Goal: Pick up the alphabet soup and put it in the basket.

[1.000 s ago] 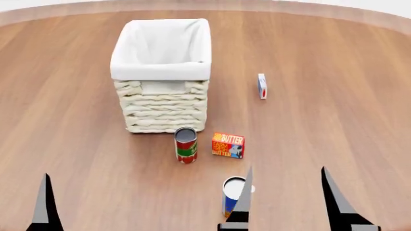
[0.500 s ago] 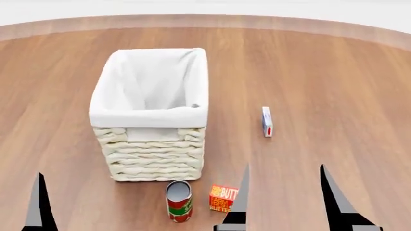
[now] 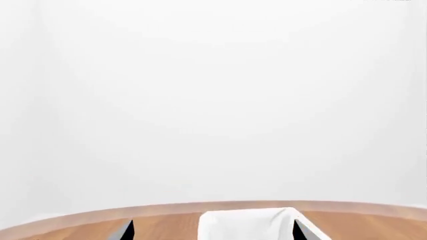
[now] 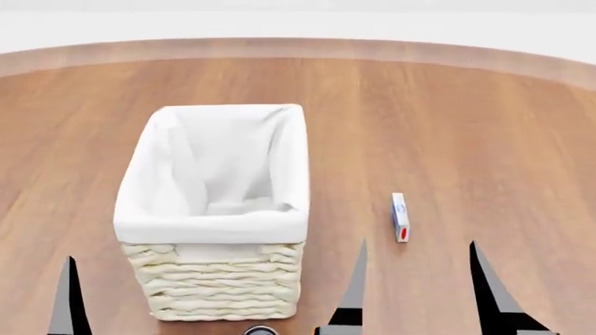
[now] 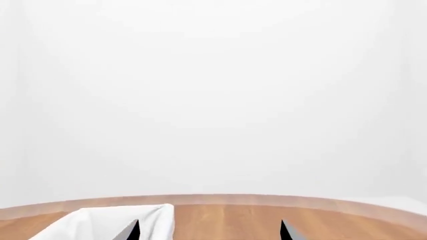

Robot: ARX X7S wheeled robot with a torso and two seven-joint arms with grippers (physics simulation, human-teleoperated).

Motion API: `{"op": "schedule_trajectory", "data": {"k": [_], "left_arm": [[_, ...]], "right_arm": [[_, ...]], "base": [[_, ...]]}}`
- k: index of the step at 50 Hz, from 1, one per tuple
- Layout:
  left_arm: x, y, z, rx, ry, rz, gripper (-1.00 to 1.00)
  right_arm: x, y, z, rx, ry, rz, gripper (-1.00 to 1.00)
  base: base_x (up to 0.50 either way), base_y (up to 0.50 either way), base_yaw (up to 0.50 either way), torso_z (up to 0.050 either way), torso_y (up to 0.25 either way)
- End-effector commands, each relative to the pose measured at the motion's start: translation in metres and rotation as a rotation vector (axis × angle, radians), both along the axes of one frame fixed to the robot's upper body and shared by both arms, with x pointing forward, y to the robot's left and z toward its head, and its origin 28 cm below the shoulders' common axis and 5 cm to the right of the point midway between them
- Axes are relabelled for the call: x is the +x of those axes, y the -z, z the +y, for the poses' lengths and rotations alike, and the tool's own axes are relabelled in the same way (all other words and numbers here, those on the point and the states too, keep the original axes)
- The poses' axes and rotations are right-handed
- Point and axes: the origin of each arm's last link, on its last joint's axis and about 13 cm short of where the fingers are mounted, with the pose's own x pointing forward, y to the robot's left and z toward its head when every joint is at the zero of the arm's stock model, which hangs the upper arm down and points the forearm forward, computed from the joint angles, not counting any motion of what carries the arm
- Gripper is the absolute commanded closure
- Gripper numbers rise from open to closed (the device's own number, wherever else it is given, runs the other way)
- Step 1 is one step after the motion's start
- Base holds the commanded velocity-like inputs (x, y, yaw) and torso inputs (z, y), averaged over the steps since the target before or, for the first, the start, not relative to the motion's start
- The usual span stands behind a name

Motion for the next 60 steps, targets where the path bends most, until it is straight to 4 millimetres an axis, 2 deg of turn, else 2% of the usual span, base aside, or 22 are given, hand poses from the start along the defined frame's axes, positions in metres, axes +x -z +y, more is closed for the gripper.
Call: {"op": "schedule_trajectory", "data": {"k": [1, 6, 10, 28, 30, 37, 41, 48, 55, 60], "left_arm": [[0.000, 0.001, 0.000, 0.006, -0.008, 0.005, -1.00], [0.002, 0.002, 0.001, 0.004, -0.018, 0.011, -1.00], [0.001, 0.002, 0.001, 0.004, -0.019, 0.011, -1.00], [0.001, 0.003, 0.001, 0.011, -0.021, 0.012, -1.00], [0.002, 0.003, 0.001, 0.015, -0.026, 0.013, -1.00], [0.002, 0.004, 0.001, 0.013, -0.023, 0.018, -1.00], [0.002, 0.004, 0.001, 0.017, -0.029, 0.019, -1.00], [0.005, 0.007, 0.001, 0.017, -0.037, 0.022, -1.00], [0.009, 0.013, 0.000, 0.024, -0.042, 0.036, -1.00], [0.012, 0.015, 0.001, 0.035, -0.055, 0.040, -1.00]], "right_arm": [[0.000, -0.004, 0.000, 0.001, 0.001, 0.005, -1.00], [0.000, 0.002, -0.001, 0.002, 0.002, 0.006, -1.00], [0.001, -0.002, 0.000, 0.002, 0.000, 0.006, -1.00], [0.002, 0.003, 0.000, 0.003, 0.002, -0.003, -1.00], [0.001, 0.002, 0.000, 0.036, -0.017, -0.016, -1.00], [-0.002, -0.002, -0.003, -0.011, -0.010, -0.032, -1.00], [-0.006, -0.008, -0.011, -0.048, 0.016, -0.039, -1.00], [-0.022, -0.023, -0.044, -0.116, 0.082, -0.044, -1.00], [-0.040, -0.022, -0.074, -0.190, 0.148, 0.044, -1.00], [-0.060, -0.015, -0.091, -0.149, 0.119, 0.070, -1.00]], "base": [[0.00, 0.50, 0.00, 0.000, 0.000], [0.00, 0.50, 0.00, 0.000, 0.000], [0.00, 0.50, 0.00, 0.000, 0.000], [0.00, 0.50, 0.00, 0.000, 0.000], [0.00, 0.06, 0.00, 0.000, 0.000], [0.00, 0.00, 0.00, 0.000, 0.000], [0.00, 0.00, 0.00, 0.000, 0.000], [0.00, 0.00, 0.00, 0.000, 0.000], [0.00, 0.00, 0.00, 0.000, 0.000], [0.00, 0.00, 0.00, 0.000, 0.000]]}}
